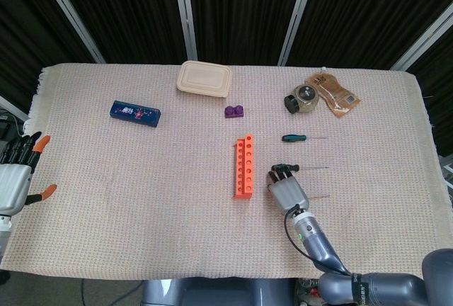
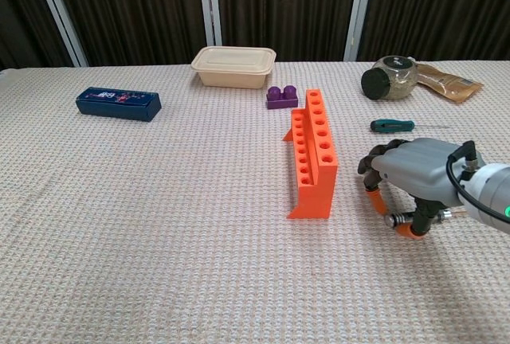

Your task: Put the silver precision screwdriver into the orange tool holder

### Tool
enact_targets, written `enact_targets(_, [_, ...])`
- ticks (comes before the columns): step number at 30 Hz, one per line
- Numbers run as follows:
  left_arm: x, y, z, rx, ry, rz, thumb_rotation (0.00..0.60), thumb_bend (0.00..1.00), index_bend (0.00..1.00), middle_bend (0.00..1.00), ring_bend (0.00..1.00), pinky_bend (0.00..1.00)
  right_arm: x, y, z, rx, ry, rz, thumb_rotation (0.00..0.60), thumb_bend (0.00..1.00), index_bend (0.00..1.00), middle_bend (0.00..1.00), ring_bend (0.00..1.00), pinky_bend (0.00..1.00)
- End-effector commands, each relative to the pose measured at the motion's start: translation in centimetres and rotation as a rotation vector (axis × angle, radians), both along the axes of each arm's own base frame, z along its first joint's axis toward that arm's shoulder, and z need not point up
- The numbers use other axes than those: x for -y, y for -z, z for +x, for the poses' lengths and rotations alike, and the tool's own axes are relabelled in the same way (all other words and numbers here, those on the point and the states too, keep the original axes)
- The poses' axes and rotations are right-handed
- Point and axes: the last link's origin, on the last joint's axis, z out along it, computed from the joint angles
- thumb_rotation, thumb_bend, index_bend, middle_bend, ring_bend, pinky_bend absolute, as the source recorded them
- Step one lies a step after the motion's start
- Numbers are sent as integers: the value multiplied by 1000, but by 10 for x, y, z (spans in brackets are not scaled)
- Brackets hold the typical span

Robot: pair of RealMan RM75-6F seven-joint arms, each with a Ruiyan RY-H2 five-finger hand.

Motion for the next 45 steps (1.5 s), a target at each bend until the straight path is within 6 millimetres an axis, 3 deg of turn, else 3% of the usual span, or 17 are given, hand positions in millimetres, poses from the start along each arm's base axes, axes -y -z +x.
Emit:
enact_targets(1, [0, 0, 0, 0, 1, 0, 600, 182, 0, 0, 0, 0, 1, -1, -1, -3, 1, -1, 600, 234, 501, 122, 0, 0])
enact_targets(9, [0, 1, 2, 2, 5, -2, 600, 182, 0, 0, 0, 0, 3, -4, -3, -4, 7, -4, 600, 234, 511, 128, 0, 0])
enact_targets(21, [3, -1, 1, 4, -3, 3, 600, 183, 0, 0, 0, 0, 7, -9, 0, 45, 9, -33, 600, 301, 623, 198, 0, 0])
enact_targets(30, [5, 0, 5, 10, 9, -5, 600, 183, 0, 0, 0, 0, 15, -64, 15, 315, 84, -66, 600, 329, 638, 210, 7, 0])
enact_targets(45, [7, 15, 18, 9, 42, -68, 600, 182, 0, 0, 0, 0, 34, -145, 12, 838, 372, -12, 600, 372, 638, 213, 7, 0])
